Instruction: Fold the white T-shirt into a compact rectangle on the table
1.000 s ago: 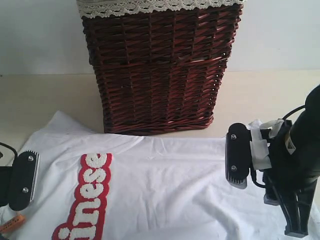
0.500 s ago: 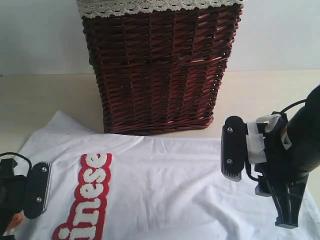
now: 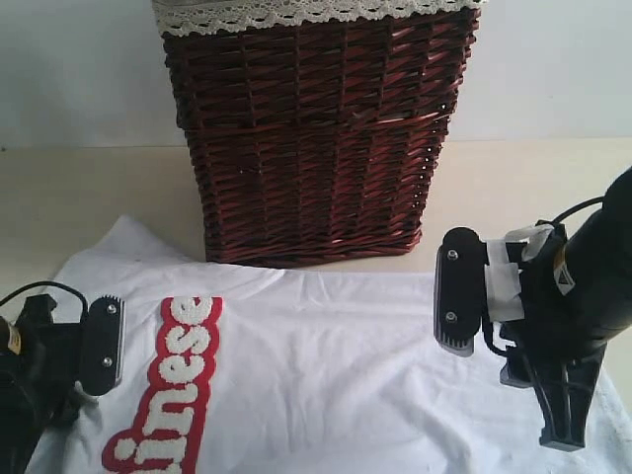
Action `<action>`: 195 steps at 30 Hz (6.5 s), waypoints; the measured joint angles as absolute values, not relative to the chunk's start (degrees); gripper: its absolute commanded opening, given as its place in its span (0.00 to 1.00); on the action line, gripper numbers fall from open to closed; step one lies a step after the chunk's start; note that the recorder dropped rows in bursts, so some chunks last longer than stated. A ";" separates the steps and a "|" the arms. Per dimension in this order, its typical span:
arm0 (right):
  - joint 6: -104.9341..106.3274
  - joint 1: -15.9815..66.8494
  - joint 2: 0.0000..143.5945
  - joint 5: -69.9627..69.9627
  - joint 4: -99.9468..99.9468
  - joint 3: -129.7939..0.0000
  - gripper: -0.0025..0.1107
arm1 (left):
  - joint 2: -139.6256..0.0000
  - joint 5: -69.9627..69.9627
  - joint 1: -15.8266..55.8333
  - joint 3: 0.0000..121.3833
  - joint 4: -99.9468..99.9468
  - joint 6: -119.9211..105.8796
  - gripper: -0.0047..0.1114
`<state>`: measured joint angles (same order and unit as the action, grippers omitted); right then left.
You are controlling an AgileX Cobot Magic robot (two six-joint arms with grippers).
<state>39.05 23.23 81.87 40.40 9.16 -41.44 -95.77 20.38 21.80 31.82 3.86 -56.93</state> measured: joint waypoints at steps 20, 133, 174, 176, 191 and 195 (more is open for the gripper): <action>31.54 22.88 94.62 32.28 12.48 -37.52 0.07 | -93.35 26.84 19.23 34.29 14.73 -53.74 0.04; 33.09 27.55 34.25 70.40 0.73 -64.48 0.02 | -28.99 70.50 39.20 74.36 4.63 -33.41 0.04; -25.76 22.86 95.40 33.80 42.90 -49.58 0.57 | -68.54 29.31 26.36 36.76 18.92 -19.69 0.28; -16.39 22.86 93.40 32.37 34.04 -49.58 0.57 | -65.34 33.26 30.46 36.08 11.98 -27.29 0.28; 8.80 22.86 84.54 46.13 7.66 -49.85 0.57 | -63.20 45.63 43.77 24.16 -18.45 -35.77 0.57; 8.80 22.86 84.44 47.76 7.19 -49.95 0.57 | -64.64 42.10 46.70 21.93 -19.43 -36.98 0.58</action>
